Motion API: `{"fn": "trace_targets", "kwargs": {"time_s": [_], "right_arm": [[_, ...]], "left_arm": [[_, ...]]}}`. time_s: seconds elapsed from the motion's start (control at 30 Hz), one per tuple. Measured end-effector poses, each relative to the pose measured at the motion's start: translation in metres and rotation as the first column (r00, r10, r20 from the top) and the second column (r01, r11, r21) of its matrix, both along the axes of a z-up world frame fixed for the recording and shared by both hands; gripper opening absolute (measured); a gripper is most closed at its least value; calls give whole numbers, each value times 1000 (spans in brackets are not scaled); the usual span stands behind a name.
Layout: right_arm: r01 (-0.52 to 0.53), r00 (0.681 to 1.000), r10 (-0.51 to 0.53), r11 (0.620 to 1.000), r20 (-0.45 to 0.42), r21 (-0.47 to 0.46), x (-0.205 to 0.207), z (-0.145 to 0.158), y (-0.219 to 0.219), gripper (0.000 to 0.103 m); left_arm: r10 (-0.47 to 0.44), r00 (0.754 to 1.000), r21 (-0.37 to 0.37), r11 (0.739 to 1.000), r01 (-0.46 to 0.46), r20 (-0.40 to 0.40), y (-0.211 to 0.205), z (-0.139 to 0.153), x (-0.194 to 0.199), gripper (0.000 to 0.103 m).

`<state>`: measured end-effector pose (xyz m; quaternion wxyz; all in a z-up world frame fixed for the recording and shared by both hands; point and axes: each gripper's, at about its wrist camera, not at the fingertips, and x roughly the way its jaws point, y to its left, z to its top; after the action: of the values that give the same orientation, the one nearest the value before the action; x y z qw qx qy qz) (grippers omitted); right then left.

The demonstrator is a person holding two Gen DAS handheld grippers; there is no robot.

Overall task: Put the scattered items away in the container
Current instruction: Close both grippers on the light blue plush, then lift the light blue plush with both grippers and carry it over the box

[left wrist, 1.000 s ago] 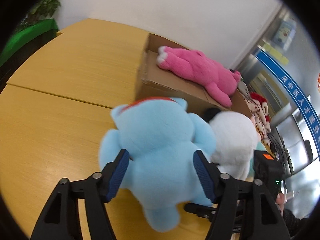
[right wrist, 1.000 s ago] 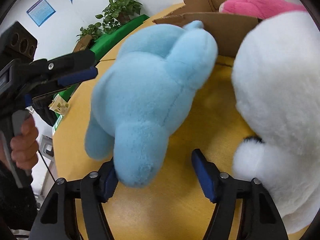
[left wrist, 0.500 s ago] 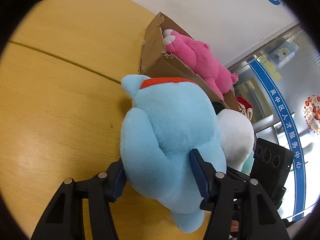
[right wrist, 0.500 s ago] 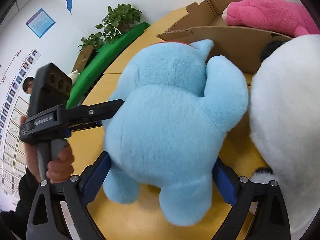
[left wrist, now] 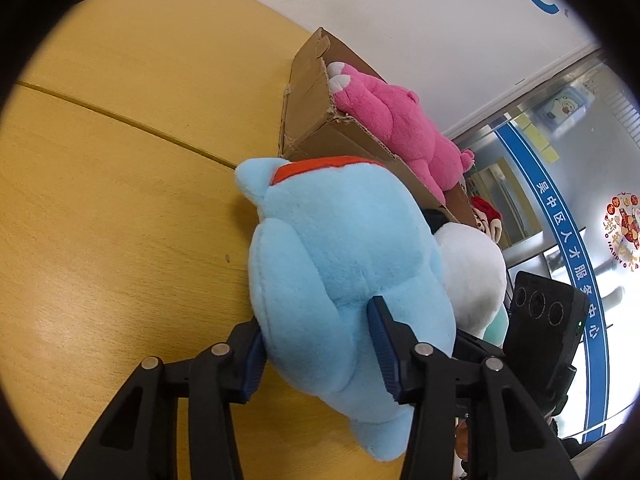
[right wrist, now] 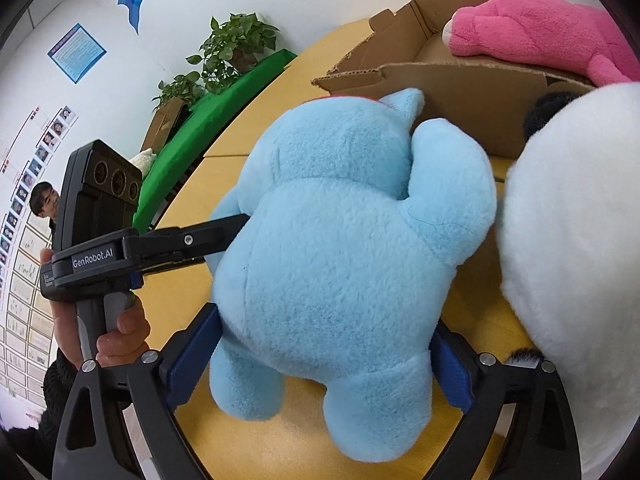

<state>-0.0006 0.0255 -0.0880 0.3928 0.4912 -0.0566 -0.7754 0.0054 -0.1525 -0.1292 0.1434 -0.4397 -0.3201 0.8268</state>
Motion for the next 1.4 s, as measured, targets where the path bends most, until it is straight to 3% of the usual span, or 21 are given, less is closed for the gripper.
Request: {"fn": "trace_targets", "kwargs": {"time_s": [0.07, 0.23, 0.47, 0.53, 0.67, 0.7, 0.77, 0.83, 0.97, 1.07, 1.13, 1.4], "right_arm": [[-4, 1000, 4, 1000, -7, 7, -2, 0, -1, 97], [-28, 999, 29, 999, -28, 26, 2, 3, -1, 88], [-138, 987, 141, 990, 72, -41, 29, 0, -8, 87], [-66, 995, 69, 997, 73, -47, 21, -3, 5, 90], [100, 988, -83, 987, 129, -129, -2, -4, 38, 92], [126, 986, -109, 982, 128, -140, -4, -3, 41, 91], [156, 984, -140, 974, 105, -163, -5, 3, 43, 83], [161, 986, -150, 970, 70, -181, -4, 11, 44, 67], [189, 982, -184, 962, 44, -198, -6, 23, 49, 62], [202, 979, -199, 968, 36, -150, -10, 21, 50, 45], [216, 976, -212, 967, 43, -132, -12, 19, 50, 25], [180, 982, -186, 976, -39, -126, 5, 36, 60, 20]], "left_arm": [[7, 1000, -6, 1000, -7, 9, -3, -2, -1, 32], [7, 1000, -7, 1000, -7, 11, -6, -2, 3, 29], [6, 1000, -31, 999, -6, 6, -28, 1, 12, 30], [15, 1000, -6, 1000, -15, 20, -31, -5, 9, 38], [7, 1000, -18, 1000, -7, 30, -28, -8, 2, 37], [-4, 1000, -29, 1000, 4, 27, -26, -6, 1, 33], [-15, 1000, -43, 999, 16, 18, -22, -3, 0, 30], [-10, 1000, -62, 998, 11, 18, -21, -1, 1, 27], [-3, 1000, -60, 998, 5, 26, -21, -2, 4, 26], [0, 1000, -78, 997, 1, 15, -18, 4, 6, 25], [3, 1000, -88, 996, -3, 2, -18, 9, 8, 24], [4, 996, -144, 989, -17, -87, -8, 49, 18, 22]]}}
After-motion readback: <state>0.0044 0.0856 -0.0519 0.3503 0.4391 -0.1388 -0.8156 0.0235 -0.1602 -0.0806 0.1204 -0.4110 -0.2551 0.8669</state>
